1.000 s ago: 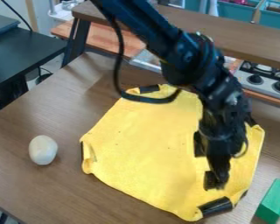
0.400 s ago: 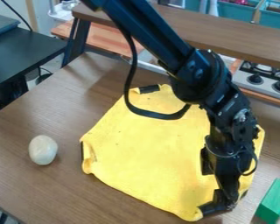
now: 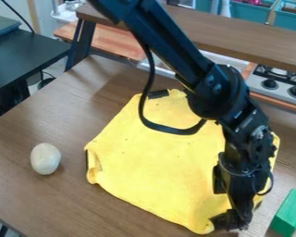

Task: Fold the cloth from bottom right to top left

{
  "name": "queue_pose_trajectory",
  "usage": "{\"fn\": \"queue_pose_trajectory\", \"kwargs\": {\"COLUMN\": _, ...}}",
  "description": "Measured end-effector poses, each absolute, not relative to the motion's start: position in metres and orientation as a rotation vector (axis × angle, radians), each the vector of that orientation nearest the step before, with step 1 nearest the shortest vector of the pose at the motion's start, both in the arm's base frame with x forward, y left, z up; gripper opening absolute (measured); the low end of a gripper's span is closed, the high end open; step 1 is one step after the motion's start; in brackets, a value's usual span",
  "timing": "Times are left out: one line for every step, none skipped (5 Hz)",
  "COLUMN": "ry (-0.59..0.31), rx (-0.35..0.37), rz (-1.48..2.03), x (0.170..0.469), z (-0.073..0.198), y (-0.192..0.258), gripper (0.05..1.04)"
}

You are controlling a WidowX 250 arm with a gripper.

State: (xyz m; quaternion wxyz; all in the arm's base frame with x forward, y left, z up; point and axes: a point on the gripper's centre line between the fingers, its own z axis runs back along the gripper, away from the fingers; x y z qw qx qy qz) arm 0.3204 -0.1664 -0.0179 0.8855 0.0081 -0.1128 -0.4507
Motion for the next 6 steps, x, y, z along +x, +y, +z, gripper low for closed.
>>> {"fn": "queue_pose_trajectory", "kwargs": {"ry": -0.223, "rx": 0.013, "rz": -0.964, "x": 0.3158, "z": -0.0227, "y": -0.1754, "gripper": 1.001}}
{"fn": "queue_pose_trajectory", "kwargs": {"ry": -0.223, "rx": 0.018, "rz": -0.974, "x": 0.3147, "z": -0.0227, "y": -0.1776, "gripper": 0.963}}
{"fn": "queue_pose_trajectory", "kwargs": {"ry": -0.213, "rx": 0.033, "rz": -0.983, "x": 0.3163, "z": -0.0259, "y": -0.1767, "gripper": 0.655}}
{"fn": "queue_pose_trajectory", "kwargs": {"ry": -0.213, "rx": 0.034, "rz": -0.996, "x": 0.3163, "z": -0.0259, "y": -0.1767, "gripper": 0.383}}
{"fn": "queue_pose_trajectory", "kwargs": {"ry": -0.202, "rx": 0.032, "rz": -1.005, "x": 0.3145, "z": -0.0257, "y": -0.1763, "gripper": 0.168}}
{"fn": "queue_pose_trajectory", "kwargs": {"ry": -0.167, "rx": 0.02, "rz": -1.011, "x": 0.3089, "z": -0.0242, "y": -0.1754, "gripper": 0.077}}
